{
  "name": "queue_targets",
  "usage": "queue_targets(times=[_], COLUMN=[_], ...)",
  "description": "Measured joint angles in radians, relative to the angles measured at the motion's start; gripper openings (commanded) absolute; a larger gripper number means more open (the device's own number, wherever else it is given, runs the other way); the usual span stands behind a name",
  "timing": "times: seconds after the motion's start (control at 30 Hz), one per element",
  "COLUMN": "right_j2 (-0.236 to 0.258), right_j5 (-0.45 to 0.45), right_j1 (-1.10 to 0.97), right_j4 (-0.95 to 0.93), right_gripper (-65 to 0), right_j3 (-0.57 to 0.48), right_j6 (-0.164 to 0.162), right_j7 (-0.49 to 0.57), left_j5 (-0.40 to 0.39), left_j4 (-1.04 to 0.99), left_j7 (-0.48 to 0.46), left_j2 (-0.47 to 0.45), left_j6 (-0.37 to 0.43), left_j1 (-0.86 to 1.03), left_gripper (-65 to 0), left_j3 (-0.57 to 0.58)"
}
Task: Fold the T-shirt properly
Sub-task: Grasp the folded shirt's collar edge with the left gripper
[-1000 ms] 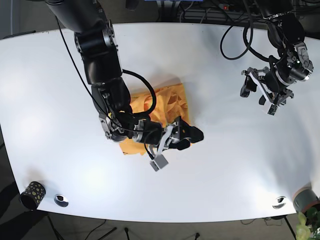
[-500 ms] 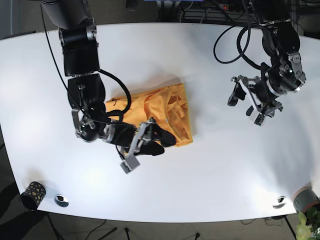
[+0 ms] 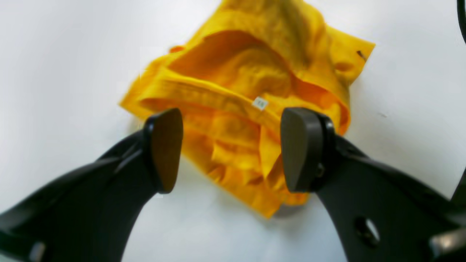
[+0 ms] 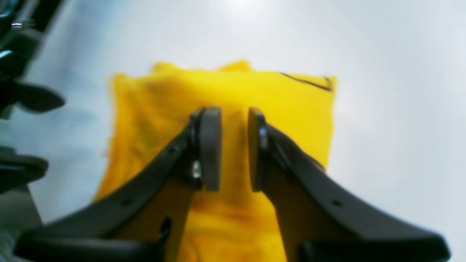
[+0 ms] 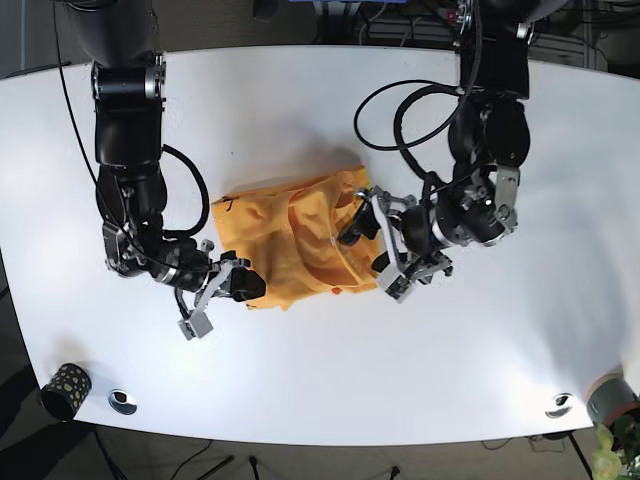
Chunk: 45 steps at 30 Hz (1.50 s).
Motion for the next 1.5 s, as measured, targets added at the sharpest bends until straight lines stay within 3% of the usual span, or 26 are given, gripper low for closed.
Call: queue_targets(times=[0.13,0.33,0.43,0.63,0.83,1.17,1.33,1.5], right_j2=[-0.042,-0.104,-0.114,-0.131,-0.131,-0.086,-0.072,-0.086], right_j5=[-0.072,-0.226,-0.27,-0.294,-0.295,-0.306,-0.315,-0.436], right_j1=[0.032,0.046,0.043,0.047,0.037,0.038,0.045,0.043], right_j4=[-0.089,-0.221,-0.27,-0.348,-0.288,-0.005,0.007,-0.056], right_gripper=[-52.5,-52.5,-52.5,-52.6,-52.8,-52.8,-52.8,-52.8], right_j3=[0.004,0.006,0.006,0.008,0.007,0.008,0.006,0.006], right_j6=[0.018,0.014,0.014,0.017,0.02,0.013,0.013,0.01], right_j7=[0.078,0.241,0.313,0.433,0.374,0.165,0.167,0.232], left_j5=[-0.004,0.085,0.124,0.103,0.083,0.129,0.111,0.119], left_j4=[-0.122,-0.314,-0.397,-0.475,-0.478,-0.11,0.051,0.105], left_j7=[-0.027,-0.114,-0.122,-0.256,-0.26,-0.16,-0.145,-0.137], left_j2=[0.056,0.094,0.069,-0.034,-0.092,-0.182,-0.182,-0.186], left_j6=[-0.003,0.0,-0.004,-0.014,-0.021,-0.007,-0.016,-0.014], left_j1=[-0.055,-0.079,-0.08,-0.103,-0.103,-0.027,0.044,0.121], left_gripper=[-26.0,-26.0,-26.0,-26.0,-26.0,-26.0,-25.8,-25.8], left_j3=[0.011,0.009,0.007,0.01,0.01,-0.005,-0.019,-0.02])
